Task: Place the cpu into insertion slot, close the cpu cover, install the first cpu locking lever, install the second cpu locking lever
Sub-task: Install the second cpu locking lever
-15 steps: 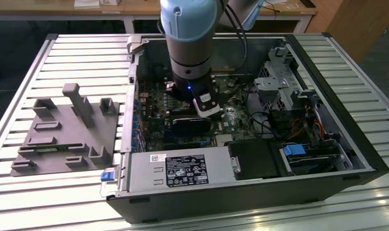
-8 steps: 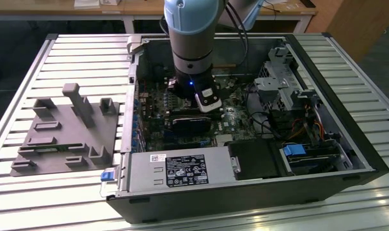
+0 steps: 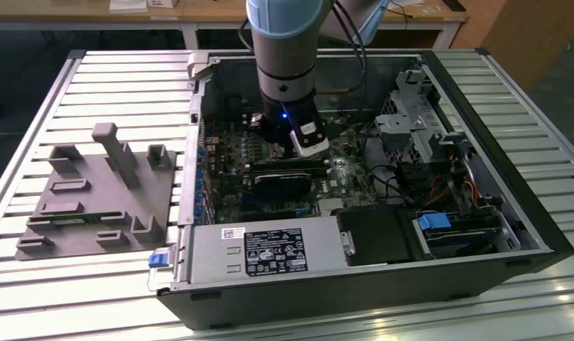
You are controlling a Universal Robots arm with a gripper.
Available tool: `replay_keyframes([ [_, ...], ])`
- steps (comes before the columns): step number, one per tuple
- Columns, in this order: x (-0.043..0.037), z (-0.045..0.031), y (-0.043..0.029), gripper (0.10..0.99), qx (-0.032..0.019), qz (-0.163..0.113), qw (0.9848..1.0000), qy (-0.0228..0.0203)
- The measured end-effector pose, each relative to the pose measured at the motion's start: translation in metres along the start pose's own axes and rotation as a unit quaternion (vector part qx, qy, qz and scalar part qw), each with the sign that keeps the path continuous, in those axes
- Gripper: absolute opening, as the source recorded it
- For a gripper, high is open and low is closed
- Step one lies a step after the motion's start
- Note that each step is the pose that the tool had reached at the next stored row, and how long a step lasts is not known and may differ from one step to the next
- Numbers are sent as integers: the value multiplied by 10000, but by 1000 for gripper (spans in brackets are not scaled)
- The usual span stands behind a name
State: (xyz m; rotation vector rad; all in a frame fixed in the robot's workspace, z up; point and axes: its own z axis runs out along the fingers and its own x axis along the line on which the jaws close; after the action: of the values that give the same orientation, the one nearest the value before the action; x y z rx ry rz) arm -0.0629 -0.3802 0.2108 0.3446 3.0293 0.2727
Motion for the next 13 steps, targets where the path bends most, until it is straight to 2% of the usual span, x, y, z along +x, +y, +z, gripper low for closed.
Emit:
replay_keyframes([
  [5, -33, 16, 73, 102, 103, -10, 9999, -22],
  [13, -19, 57, 294, 102, 210, -22, 9998, -46],
])
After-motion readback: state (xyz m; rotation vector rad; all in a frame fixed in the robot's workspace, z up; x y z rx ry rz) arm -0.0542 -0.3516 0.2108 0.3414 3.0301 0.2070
